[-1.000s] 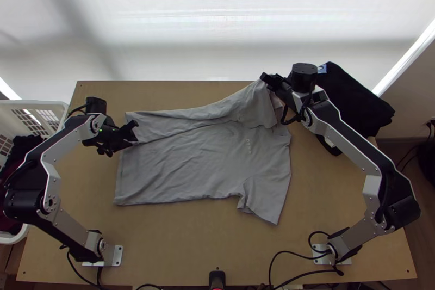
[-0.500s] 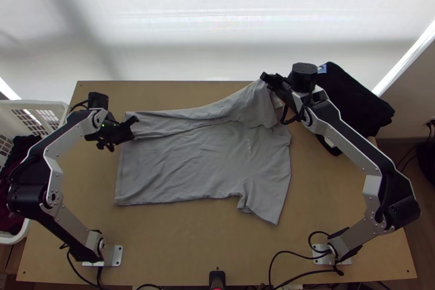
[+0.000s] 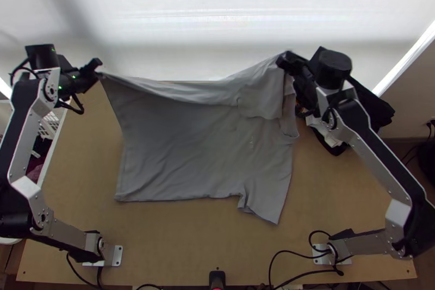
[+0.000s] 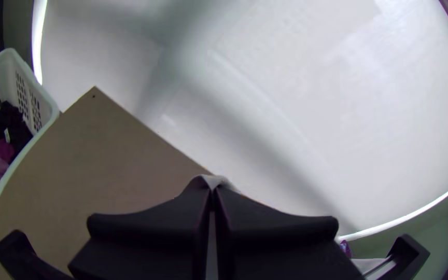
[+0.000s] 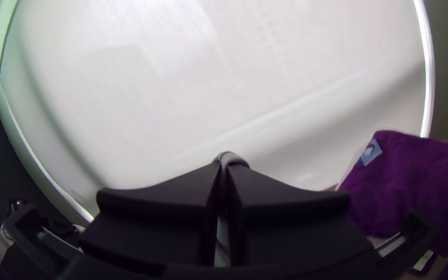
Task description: Fold the t-shirt
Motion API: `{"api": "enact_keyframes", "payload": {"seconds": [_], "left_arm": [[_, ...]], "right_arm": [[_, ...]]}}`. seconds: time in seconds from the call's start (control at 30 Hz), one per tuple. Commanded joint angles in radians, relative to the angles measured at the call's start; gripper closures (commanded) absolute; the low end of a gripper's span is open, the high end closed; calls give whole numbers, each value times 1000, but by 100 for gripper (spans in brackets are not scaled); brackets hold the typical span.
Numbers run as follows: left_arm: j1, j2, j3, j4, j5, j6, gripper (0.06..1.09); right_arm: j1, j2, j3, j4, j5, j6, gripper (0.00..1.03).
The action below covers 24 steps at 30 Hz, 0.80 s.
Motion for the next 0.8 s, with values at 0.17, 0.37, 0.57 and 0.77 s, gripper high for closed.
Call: {"api": "enact_keyframes", "payload": {"seconds": [0.17,0.37,0.57,0.77], "left_arm": [[-1,-119,140,39,-6,-29,105],[22,-247,175,84,-6,-16,105],[60,-403,160,114,-3,-7,105],[62,-641,63,174,1,-27,105]], "right_arm": [[-73,-173,77,153,21,-227,100],[-78,-358,71,116,21,-379,100],[-80,-585,52,-28,21,-492,100],[-104,-798,108,-309,40,-484,100]]}}
